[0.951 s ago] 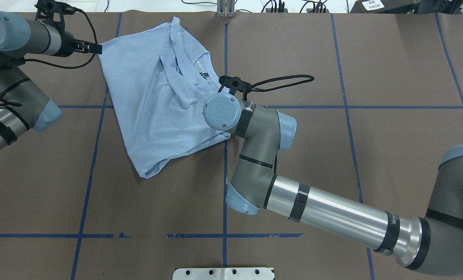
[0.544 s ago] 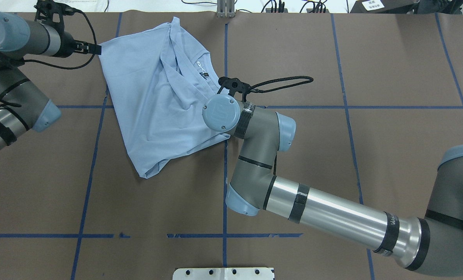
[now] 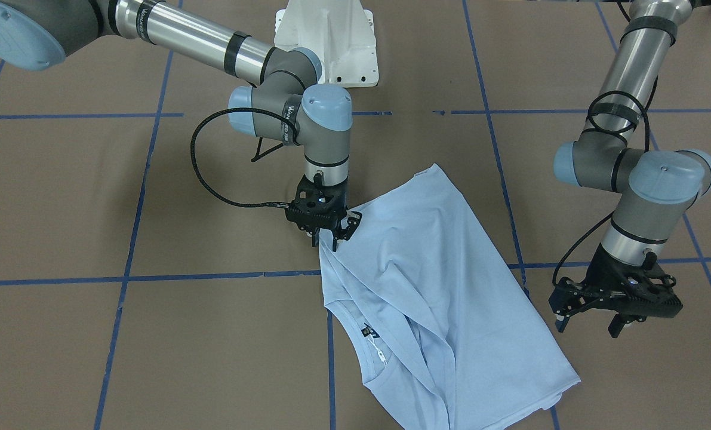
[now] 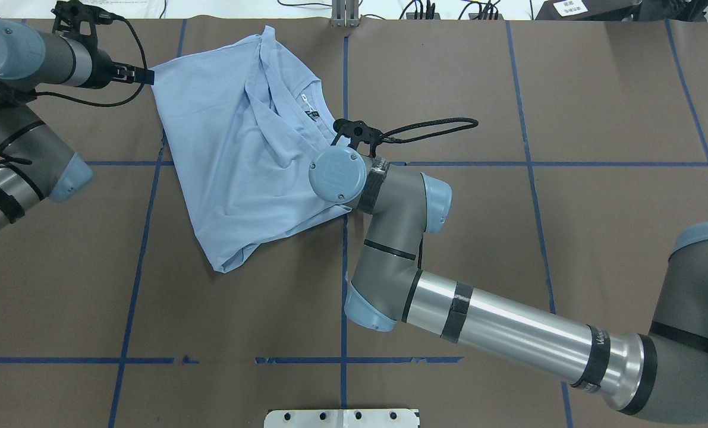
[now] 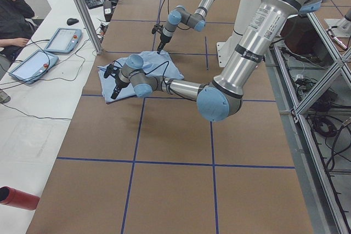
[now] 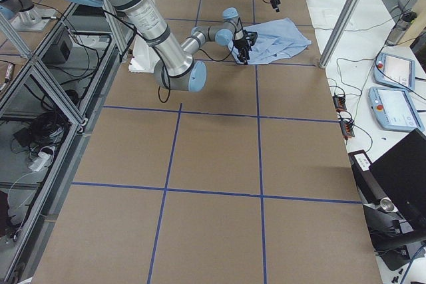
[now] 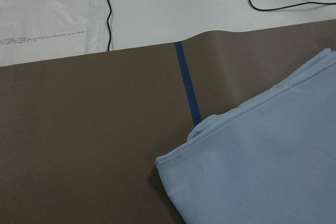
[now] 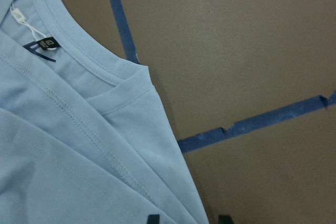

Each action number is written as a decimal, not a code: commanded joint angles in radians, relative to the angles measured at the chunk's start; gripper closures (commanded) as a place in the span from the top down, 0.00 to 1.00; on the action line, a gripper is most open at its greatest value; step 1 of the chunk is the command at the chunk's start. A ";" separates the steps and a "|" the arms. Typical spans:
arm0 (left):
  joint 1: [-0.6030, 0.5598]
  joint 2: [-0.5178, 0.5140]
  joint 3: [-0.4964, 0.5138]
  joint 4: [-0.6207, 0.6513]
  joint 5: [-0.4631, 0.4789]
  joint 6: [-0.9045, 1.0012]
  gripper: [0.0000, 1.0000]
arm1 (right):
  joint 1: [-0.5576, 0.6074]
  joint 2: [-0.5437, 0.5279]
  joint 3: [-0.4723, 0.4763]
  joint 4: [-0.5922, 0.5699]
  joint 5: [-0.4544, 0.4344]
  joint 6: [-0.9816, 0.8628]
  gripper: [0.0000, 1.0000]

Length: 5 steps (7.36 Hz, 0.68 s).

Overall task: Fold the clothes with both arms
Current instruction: 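Lower the right gripper onto the shirt's collar corner and press it down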

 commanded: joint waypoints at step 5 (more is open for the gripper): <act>0.000 -0.001 0.000 0.000 0.000 -0.002 1.00 | -0.001 -0.003 -0.003 0.000 0.000 0.000 0.18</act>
